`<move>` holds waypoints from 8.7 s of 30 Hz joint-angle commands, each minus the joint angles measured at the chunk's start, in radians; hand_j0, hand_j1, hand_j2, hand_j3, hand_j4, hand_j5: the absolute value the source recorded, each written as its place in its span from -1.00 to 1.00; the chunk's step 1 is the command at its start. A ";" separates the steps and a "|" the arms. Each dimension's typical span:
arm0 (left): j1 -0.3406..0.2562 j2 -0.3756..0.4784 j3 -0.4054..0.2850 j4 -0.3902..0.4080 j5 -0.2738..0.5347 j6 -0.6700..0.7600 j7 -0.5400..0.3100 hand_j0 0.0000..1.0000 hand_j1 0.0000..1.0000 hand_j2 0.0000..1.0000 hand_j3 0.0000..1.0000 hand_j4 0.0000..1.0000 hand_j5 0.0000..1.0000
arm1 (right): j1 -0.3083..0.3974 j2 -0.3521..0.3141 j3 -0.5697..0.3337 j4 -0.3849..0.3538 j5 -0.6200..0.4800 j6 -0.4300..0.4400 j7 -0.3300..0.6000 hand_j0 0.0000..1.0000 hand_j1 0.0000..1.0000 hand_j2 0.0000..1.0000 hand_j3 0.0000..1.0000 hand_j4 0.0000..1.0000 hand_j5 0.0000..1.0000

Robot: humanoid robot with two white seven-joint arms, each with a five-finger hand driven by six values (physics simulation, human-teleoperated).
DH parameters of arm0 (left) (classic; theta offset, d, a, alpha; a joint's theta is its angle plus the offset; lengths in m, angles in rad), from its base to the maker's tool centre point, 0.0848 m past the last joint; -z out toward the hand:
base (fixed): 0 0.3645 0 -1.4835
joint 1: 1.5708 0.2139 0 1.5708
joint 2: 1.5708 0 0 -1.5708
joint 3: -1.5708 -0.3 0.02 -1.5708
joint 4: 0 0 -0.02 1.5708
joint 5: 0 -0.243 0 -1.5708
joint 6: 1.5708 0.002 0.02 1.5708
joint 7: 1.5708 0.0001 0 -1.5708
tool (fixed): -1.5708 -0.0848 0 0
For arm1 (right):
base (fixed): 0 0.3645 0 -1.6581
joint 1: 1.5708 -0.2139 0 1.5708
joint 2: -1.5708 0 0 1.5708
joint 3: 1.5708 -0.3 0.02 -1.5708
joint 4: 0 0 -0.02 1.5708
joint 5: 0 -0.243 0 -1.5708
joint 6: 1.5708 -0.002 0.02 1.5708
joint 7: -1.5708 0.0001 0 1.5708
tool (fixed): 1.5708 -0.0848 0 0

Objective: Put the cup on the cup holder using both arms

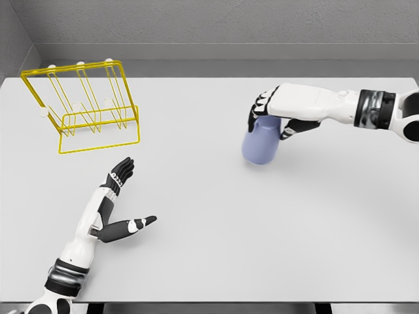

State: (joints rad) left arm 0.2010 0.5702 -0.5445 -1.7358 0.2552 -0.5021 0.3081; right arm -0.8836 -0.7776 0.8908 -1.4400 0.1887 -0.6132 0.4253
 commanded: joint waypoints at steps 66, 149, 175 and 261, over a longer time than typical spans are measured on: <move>0.006 -0.016 0.047 -0.013 0.001 0.158 0.006 1.00 1.00 1.00 1.00 1.00 1.00 | -0.091 0.265 0.094 0.030 0.034 0.002 0.072 0.09 0.09 0.09 0.09 0.09 0.09; 0.008 -0.073 0.060 -0.019 -0.001 0.151 0.022 1.00 1.00 1.00 1.00 1.00 1.00 | -0.078 0.342 0.120 0.050 0.212 0.002 0.130 0.98 0.98 0.98 0.98 0.98 0.98; -0.072 -0.155 0.015 -0.002 -0.027 0.303 0.020 1.00 1.00 1.00 1.00 1.00 1.00 | 0.110 -0.126 -0.115 0.142 0.126 0.002 -0.037 1.00 1.00 1.00 1.00 1.00 1.00; -0.196 -0.273 -0.074 0.045 -0.048 0.419 0.020 1.00 1.00 1.00 1.00 1.00 1.00 | 0.158 -0.055 -0.194 0.224 0.132 0.002 0.029 1.00 1.00 1.00 1.00 1.00 1.00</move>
State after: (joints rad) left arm 0.0061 0.2970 -0.6181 -1.6898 0.2102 -0.0854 0.3266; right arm -0.7256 -0.8319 0.6973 -1.2155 0.3267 -0.6130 0.4544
